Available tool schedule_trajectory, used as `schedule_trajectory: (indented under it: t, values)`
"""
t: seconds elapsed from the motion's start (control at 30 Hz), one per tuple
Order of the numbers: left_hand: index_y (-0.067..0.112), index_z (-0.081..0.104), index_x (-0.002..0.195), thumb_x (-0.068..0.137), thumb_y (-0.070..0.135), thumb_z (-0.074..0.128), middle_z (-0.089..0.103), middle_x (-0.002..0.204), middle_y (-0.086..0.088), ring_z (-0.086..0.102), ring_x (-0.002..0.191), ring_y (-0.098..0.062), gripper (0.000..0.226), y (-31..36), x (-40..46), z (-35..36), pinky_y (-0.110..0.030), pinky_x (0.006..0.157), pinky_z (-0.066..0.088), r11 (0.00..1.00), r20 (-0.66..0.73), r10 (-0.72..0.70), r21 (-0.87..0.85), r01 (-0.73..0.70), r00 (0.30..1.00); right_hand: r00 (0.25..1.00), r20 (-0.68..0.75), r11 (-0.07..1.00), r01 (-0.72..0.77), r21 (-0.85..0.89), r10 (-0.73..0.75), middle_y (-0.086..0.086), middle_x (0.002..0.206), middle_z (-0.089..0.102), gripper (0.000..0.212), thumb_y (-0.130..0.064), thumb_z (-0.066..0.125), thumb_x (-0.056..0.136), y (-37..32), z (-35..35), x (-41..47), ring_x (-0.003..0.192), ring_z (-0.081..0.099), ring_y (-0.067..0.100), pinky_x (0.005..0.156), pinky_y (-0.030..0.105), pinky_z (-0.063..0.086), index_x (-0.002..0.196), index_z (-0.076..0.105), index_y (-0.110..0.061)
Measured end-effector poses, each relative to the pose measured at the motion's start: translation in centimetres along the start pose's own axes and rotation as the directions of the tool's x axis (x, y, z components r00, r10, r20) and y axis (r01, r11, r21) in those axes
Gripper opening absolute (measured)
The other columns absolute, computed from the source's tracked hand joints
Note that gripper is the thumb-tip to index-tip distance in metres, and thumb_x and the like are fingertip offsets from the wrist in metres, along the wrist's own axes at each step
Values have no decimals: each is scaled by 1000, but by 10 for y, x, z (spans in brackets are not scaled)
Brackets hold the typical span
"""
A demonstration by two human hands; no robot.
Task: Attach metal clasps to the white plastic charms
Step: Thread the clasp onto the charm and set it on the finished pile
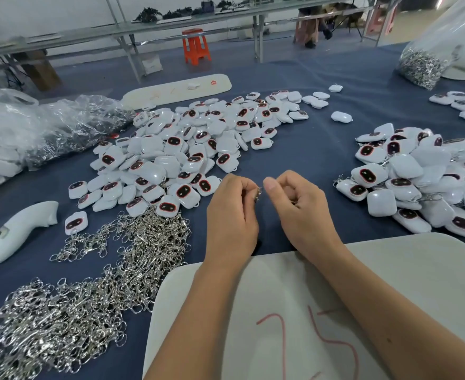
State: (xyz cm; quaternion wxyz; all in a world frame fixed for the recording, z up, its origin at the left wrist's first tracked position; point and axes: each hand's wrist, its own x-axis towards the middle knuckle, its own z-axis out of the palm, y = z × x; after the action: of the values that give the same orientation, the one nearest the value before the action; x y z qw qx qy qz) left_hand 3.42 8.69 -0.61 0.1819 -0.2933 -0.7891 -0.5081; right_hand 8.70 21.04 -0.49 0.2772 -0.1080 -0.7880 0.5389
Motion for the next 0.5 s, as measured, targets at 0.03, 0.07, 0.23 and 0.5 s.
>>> schedule_trajectory:
  t: [0.03, 0.07, 0.23, 0.5]
  values:
    - [13, 59, 87, 95, 7, 54, 57, 86, 6, 51, 79, -9, 11, -1, 1, -1, -25, 72, 40, 999, 13, 22, 25, -22, 1000, 999, -23, 999, -31, 13, 31, -2, 60, 36, 49, -56, 52, 99, 0, 0, 1, 57, 32, 11, 54, 25, 31, 72, 47, -15]
    - [13, 59, 87, 95, 4, 55, 57, 86, 6, 51, 79, -11, 13, -2, 1, -2, -27, 72, 41, 998, 25, 39, 48, -40, 999, 996, -22, 994, -87, 64, 89, 0, 64, 37, 54, -62, 46, 96, 1, -1, 2, 59, 33, 12, 55, 29, 32, 76, 50, -12]
    - [14, 57, 87, 95, 0, 56, 55, 87, 8, 50, 80, -10, 17, -2, 0, -1, -24, 72, 38, 997, 91, 50, 59, -56, 995, 934, 72, 829, -346, 439, 351, -13, 78, 58, 29, -34, 53, 82, 7, -12, 14, 62, 51, 9, 66, 33, 47, 98, 76, -27]
    - [17, 57, 86, 96, 5, 56, 55, 85, 11, 53, 80, -11, 15, 0, -2, -1, -18, 70, 37, 998, 217, 41, 27, -48, 975, 977, -25, 872, -177, 456, 211, 0, 85, 69, 12, -8, 73, 94, 8, -14, 11, 68, 60, 12, 60, 20, 50, 102, 70, -16]
